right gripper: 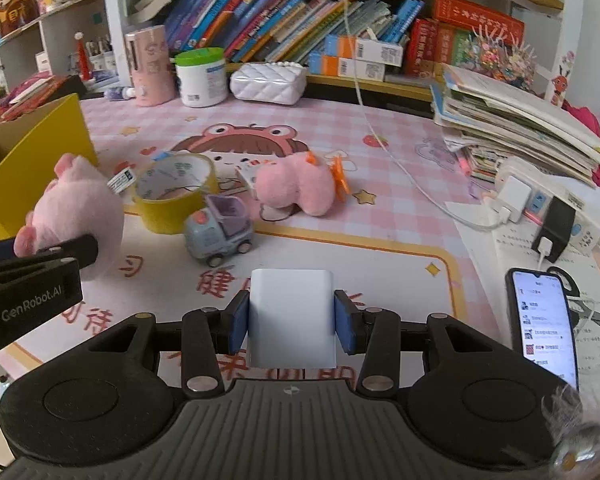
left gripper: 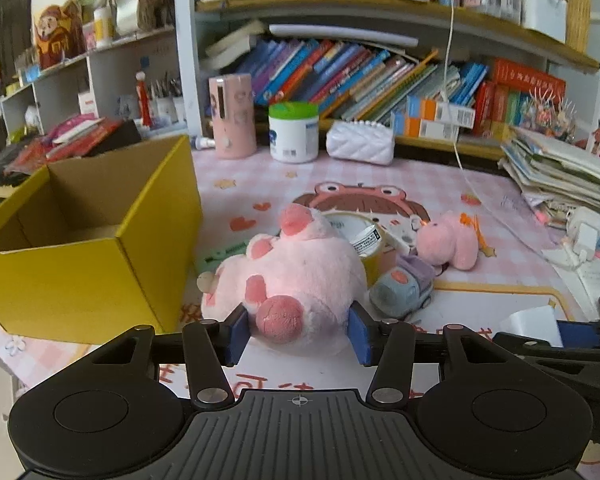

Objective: Organize objects
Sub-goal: 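Carry the pig and charger over the yellow box with both grippers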

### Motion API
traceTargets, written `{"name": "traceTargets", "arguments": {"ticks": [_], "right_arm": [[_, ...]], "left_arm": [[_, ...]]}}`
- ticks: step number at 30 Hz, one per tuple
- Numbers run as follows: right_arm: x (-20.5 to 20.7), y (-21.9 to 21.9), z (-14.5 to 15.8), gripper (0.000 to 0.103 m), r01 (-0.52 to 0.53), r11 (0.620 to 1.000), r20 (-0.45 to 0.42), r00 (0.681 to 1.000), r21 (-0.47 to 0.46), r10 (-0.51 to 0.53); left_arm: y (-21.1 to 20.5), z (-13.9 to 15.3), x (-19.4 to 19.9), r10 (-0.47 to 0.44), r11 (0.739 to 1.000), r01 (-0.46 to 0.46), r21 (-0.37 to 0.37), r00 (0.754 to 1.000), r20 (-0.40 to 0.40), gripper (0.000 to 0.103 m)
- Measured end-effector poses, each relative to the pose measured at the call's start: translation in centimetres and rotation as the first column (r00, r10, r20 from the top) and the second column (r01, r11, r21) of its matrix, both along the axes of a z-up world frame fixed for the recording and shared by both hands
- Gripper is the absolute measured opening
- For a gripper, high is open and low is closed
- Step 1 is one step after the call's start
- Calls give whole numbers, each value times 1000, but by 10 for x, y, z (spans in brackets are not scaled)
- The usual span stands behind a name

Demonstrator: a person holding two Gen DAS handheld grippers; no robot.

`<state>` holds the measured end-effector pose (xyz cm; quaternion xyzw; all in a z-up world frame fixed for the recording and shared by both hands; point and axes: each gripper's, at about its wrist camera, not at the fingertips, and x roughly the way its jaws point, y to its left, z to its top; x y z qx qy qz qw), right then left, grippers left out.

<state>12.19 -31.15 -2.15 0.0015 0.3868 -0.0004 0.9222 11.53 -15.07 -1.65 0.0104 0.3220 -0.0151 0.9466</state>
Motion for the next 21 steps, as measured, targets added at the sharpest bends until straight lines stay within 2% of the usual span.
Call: {"name": "traceTargets", "arguments": {"ticks": [12,21], "right_arm": [[-26,50,1,41,-68,998,-10,998,-1,67],[-58,84,11,41,-55,998,10,998,-5,55]], "left_arm": [[49,3,-39,44,998,-43,-43,999,3,48],[81,12,-63,25,998,-23,-53,999,21,48]]}}
